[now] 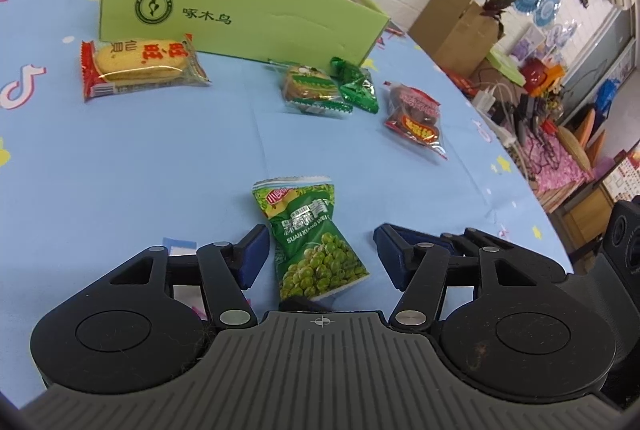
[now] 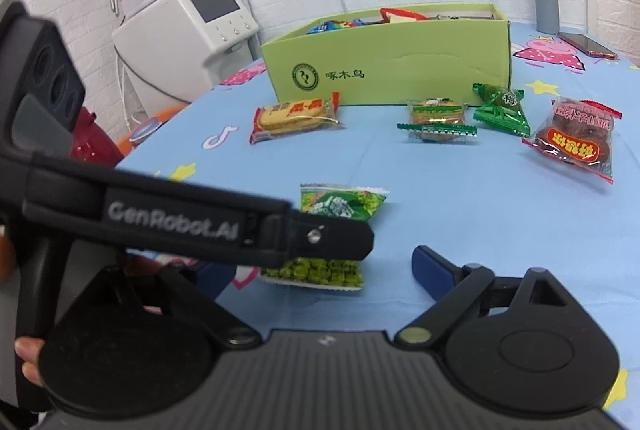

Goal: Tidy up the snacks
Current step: 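Move the left gripper to the green pea snack bag, then close the left gripper on the green pea bag and lift it, then carry the green pea bag into the box and open the left gripper, then move the left gripper to the round cookie bag with green wrapper, then close the left gripper on the round cookie bag and lift it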

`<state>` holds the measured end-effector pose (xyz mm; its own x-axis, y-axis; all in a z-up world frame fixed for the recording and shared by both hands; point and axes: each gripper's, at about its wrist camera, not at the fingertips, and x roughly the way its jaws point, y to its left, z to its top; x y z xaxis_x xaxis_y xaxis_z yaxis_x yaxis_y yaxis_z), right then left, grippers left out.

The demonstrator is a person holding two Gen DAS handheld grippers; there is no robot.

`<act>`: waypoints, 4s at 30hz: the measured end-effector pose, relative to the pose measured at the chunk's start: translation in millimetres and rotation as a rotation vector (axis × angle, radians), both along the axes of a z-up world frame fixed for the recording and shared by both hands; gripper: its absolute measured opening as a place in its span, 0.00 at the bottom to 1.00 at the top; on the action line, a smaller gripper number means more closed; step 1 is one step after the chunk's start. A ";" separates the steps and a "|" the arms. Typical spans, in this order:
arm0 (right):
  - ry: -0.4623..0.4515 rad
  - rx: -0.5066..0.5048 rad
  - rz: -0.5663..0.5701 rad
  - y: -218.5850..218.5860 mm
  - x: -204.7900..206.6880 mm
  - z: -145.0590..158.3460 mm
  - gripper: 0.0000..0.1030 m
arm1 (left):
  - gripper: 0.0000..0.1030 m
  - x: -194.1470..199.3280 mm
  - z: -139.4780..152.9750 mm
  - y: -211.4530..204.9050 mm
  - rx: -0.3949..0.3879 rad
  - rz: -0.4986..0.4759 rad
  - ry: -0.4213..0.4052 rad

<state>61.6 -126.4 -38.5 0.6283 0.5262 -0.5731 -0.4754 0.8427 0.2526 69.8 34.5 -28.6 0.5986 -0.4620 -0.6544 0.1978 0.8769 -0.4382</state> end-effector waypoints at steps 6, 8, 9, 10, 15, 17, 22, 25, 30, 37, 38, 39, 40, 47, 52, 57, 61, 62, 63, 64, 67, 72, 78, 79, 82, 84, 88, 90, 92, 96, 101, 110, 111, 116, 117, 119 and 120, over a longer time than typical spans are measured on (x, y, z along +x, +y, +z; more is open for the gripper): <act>-0.079 -0.077 0.034 10.1 -0.5 8.6 0.90 | 0.44 4.7 -4.2 5.1 -0.008 0.011 0.013; -0.078 -0.095 0.057 15.3 1.9 7.2 0.89 | 0.44 5.6 -5.0 6.7 -0.019 0.012 0.012; -0.079 -0.101 0.060 17.2 2.6 6.1 0.87 | 0.44 5.9 -4.9 6.9 -0.023 0.011 0.010; -0.079 -0.106 0.063 18.8 3.1 4.5 0.83 | 0.44 6.7 -5.3 6.6 -0.025 0.007 0.010; -0.044 -0.071 0.081 20.0 6.1 -4.6 0.61 | 0.23 5.4 -7.6 -0.1 0.037 -0.007 -0.022; -0.044 -0.081 0.074 22.6 4.9 -3.6 0.58 | 0.21 5.4 -6.3 -2.3 0.058 -0.005 -0.032; -0.076 -0.069 0.069 25.8 12.5 13.3 0.56 | 0.14 19.3 17.9 7.4 0.028 0.035 -0.075; -0.129 -0.051 0.078 30.8 31.2 35.8 0.56 | 0.14 37.9 43.4 15.8 0.027 0.064 -0.124; -0.220 -0.047 0.110 49.8 85.2 77.0 0.56 | 0.14 92.8 87.7 38.4 0.020 0.105 -0.191; -0.220 -0.041 0.141 74.9 181.7 98.4 0.59 | 0.13 186.8 99.9 55.4 0.070 0.121 -0.183; -0.197 -0.038 0.142 76.7 196.7 94.8 0.59 | 0.13 199.6 94.8 56.1 0.079 0.122 -0.165; -0.171 -0.036 0.142 78.5 209.4 90.3 0.59 | 0.13 210.1 89.2 56.4 0.090 0.121 -0.149; -0.147 -0.038 0.143 80.2 220.6 84.4 0.59 | 0.13 219.2 82.7 56.6 0.102 0.119 -0.136; -0.086 -0.002 0.149 77.4 240.1 54.9 0.68 | 0.37 219.6 53.2 56.2 0.129 0.146 -0.140; -0.159 0.011 0.114 63.9 213.9 75.8 0.96 | 0.41 185.7 81.6 57.7 0.071 0.161 -0.204; -0.274 0.035 0.056 18.8 147.7 98.6 0.99 | 0.65 125.6 107.5 41.7 0.070 0.125 -0.309; -0.248 -0.001 -0.018 -21.7 94.1 75.7 1.00 | 0.67 94.4 86.2 13.7 0.067 0.031 -0.269; -0.211 -0.005 -0.031 -30.1 85.5 64.4 1.00 | 0.67 91.7 75.1 5.1 0.069 0.001 -0.241; -0.181 -0.011 -0.042 -37.0 79.6 54.1 1.00 | 0.66 91.4 63.4 -3.6 0.081 -0.024 -0.208; -0.157 -0.020 -0.049 -41.6 76.9 45.7 1.00 | 0.65 92.3 50.1 -12.1 0.104 -0.038 -0.167; -0.104 -0.062 -0.048 -46.0 81.5 28.9 1.00 | 0.53 102.0 26.3 -29.7 0.149 -0.062 -0.084; -0.113 -0.107 0.012 -36.8 100.3 25.7 0.99 | 0.54 131.5 28.3 -29.7 0.106 -0.057 -0.075; -0.034 -0.067 0.097 -16.5 129.3 10.8 0.99 | 0.42 171.9 11.8 -33.0 0.127 -0.071 -0.005; -0.028 -0.077 0.094 -15.1 136.0 8.8 0.99 | 0.41 175.9 7.8 -31.4 0.125 -0.066 0.013; 0.030 -0.046 0.145 -9.4 150.3 2.9 0.99 | 0.31 181.0 0.9 -31.1 0.114 -0.150 0.029; 0.031 -0.059 0.167 -3.6 151.0 1.5 0.99 | 0.27 177.2 1.6 -27.0 0.116 -0.156 0.027; 0.037 -0.060 0.192 2.9 132.2 5.1 0.99 | 0.23 151.5 3.3 -19.9 0.122 -0.158 0.024; 0.041 -0.055 0.199 4.8 114.1 5.9 0.99 | 0.23 129.1 1.9 -16.1 0.113 -0.147 0.026; 0.037 -0.052 0.199 7.0 89.3 5.1 0.99 | 0.24 105.3 0.7 -14.2 0.105 -0.136 0.025; 0.018 -0.055 0.187 8.9 35.6 3.5 0.99 | 0.24 47.5 -2.6 -11.5 0.078 -0.114 0.014; -0.010 -0.059 0.180 7.7 -14.4 1.2 0.99 | 0.34 5.4 -2.6 -12.4 0.071 -0.120 -0.011; -0.096 -0.163 0.086 9.0 -15.0 5.7 0.99 | 0.37 4.3 -4.5 -6.1 0.032 -0.061 -0.005; -0.096 -0.170 0.086 10.9 -13.2 4.1 0.98 | 0.36 4.4 -5.6 -7.4 0.034 -0.063 -0.008; -0.091 -0.183 0.076 14.0 -7.8 -2.5 0.66 | 0.21 0.1 -8.6 -10.0 0.047 -0.082 -0.041; -0.084 -0.170 0.064 12.4 -6.9 -1.4 0.66 | 0.20 0.1 -8.6 -9.0 0.044 -0.082 -0.043; -0.071 -0.152 0.056 9.4 -5.6 -0.2 0.66 | 0.15 1.8 -5.5 -8.4 0.047 -0.072 -0.047; -0.071 -0.151 0.051 10.0 -4.1 0.6 0.66 | 0.14 3.8 -2.4 -8.3 0.047 -0.068 -0.049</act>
<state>57.5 -116.5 -37.9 0.6445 0.4698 -0.6032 -0.5309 0.8427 0.0891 73.5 26.3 -31.0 0.5990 -0.4722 -0.6467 0.2775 0.8800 -0.3855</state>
